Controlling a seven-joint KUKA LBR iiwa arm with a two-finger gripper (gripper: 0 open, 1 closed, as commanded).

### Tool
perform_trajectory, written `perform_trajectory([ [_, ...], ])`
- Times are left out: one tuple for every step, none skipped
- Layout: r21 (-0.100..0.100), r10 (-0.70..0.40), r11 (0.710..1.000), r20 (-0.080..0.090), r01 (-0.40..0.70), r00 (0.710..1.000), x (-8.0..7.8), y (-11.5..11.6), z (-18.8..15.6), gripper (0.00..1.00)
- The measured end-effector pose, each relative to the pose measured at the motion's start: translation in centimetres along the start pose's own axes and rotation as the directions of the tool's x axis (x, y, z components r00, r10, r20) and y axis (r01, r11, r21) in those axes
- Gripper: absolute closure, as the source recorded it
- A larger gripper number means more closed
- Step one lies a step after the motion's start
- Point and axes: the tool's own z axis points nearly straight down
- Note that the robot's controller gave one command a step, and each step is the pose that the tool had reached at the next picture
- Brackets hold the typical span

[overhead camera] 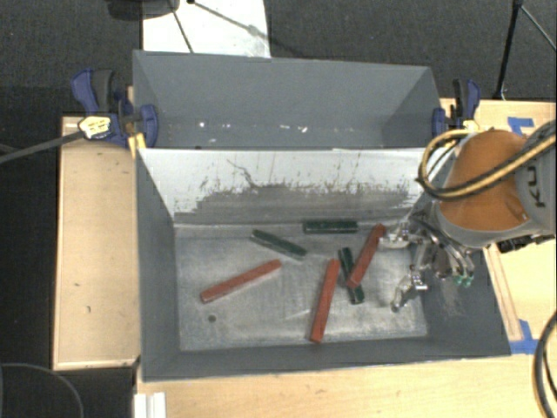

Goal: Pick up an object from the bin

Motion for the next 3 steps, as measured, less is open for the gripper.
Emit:
perform_trajectory([
  [0.000, -0.012, 1.000, 0.009, 0.012, 1.000, -0.04, 7.02, 2.02, 1.00],
  [0.001, -0.016, 1.000, 0.006, 0.016, 1.000, 0.02, 6.98, 2.17, 0.00],
  [0.001, -0.018, 1.000, 0.007, 0.018, 1.000, 0.01, 6.98, 2.16, 0.00],
])
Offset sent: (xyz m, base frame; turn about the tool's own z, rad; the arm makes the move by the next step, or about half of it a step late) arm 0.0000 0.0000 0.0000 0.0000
